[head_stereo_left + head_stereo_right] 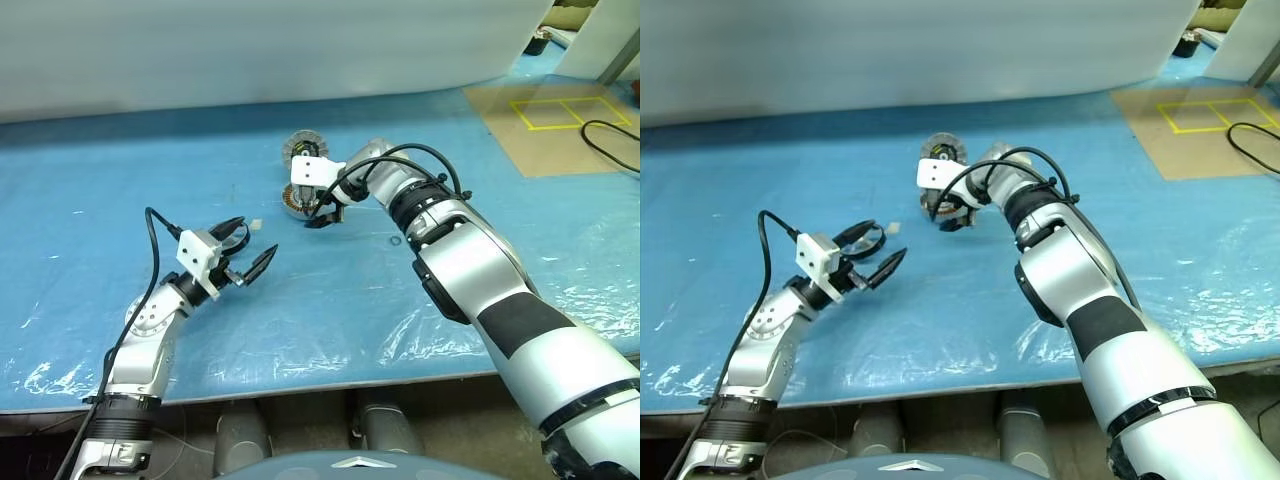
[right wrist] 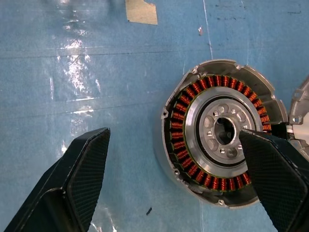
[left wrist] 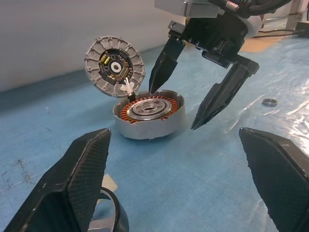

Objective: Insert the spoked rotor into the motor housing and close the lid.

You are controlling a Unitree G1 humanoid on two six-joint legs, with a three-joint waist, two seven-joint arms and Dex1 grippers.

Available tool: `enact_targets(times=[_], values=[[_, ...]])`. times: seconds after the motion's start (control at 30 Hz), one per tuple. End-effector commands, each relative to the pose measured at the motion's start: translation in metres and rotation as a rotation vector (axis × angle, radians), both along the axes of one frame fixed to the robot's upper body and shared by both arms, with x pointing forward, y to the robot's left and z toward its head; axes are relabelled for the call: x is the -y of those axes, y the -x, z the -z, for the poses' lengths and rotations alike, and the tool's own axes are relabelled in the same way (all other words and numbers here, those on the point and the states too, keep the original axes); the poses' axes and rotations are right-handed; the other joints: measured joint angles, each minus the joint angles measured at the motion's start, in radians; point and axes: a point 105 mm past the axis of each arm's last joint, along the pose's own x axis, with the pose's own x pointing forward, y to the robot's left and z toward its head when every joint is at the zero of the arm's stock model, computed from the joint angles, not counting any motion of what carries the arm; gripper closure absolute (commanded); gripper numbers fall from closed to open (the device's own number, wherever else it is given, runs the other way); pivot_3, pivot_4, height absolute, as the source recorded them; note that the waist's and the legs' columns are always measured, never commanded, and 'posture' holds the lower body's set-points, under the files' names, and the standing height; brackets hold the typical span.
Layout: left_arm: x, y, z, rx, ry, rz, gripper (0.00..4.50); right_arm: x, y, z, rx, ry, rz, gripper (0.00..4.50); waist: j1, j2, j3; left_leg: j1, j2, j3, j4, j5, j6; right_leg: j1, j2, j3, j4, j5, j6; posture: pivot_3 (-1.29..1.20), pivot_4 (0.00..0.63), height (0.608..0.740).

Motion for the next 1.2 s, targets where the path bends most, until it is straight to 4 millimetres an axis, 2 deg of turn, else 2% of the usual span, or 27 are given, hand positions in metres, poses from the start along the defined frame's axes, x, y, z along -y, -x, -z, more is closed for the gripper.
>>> enact_targets(times=[0.03,0.53,0.87,1.2], values=[[0.001,0.003,-0.011,0.040,0.020,0.001,0.02,-0.006,-0.005,-0.016,0.060,-0.007,0.014,0.00,0.000,0.000,0.000,0.000,0.000,0.000,0.000,0.000,0.000,0.000,0.000,0.000,0.000,0.000,0.000,0.00,0.150,0.740],[0.001,0.004,-0.010,0.035,0.018,-0.006,0.02,-0.008,-0.009,-0.010,0.036,-0.078,0.138,0.00,0.001,0.002,0.001,0.000,0.000,0.000,0.001,0.000,0.000,0.000,0.000,0.000,0.001,0.000,0.000,0.00,0.150,0.740],[0.001,0.005,-0.009,0.037,0.021,-0.014,0.02,-0.011,-0.005,0.001,-0.052,-0.141,0.186,0.00,0.000,0.002,0.001,0.000,0.000,0.000,0.001,0.000,0.000,0.000,0.000,0.000,0.002,0.000,0.000,0.00,0.150,0.740],[0.000,0.005,-0.008,0.034,0.016,-0.021,0.02,-0.016,-0.001,0.009,-0.098,-0.175,0.199,0.00,0.000,0.002,0.001,0.002,0.000,0.000,0.004,0.000,0.000,-0.002,0.000,0.001,0.012,-0.002,-0.003,0.00,0.150,0.740]])
